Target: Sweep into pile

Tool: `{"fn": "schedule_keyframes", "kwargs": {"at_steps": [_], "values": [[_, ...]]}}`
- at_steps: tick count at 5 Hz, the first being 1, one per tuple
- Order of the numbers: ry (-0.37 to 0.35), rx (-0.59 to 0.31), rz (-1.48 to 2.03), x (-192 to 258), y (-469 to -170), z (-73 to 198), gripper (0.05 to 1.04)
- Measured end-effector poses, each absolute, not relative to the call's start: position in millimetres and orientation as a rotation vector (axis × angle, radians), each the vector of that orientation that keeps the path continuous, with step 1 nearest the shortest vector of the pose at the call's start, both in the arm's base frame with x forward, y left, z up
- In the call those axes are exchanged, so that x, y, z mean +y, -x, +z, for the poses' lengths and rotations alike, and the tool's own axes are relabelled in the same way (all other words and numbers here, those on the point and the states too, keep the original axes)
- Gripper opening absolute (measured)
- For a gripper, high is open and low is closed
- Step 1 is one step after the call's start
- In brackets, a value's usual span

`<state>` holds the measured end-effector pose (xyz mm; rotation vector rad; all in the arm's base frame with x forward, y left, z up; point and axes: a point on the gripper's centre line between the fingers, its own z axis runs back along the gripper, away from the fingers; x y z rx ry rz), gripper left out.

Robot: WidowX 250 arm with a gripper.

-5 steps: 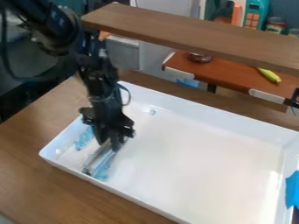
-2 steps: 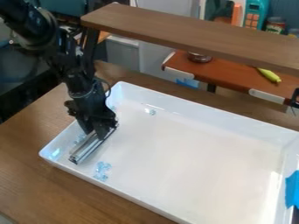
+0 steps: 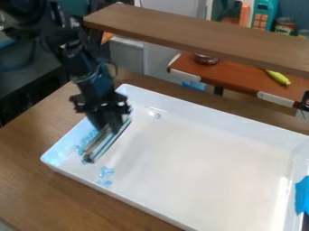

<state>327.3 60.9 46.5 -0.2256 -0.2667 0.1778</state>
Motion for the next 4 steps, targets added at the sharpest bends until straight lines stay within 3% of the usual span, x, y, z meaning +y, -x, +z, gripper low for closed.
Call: {"fn": "schedule_keyframes", "kwargs": {"at_steps": [1, 2, 4], "values": [[0.233, -0.295, 0.173, 21.1, -338.5, 46.8, 0.339], [0.195, -0.324, 0.174, 0.9, -340.5, 23.7, 0.338], [0.121, -0.375, 0.145, 12.4, -335.2, -5.9, 0.339]]}}
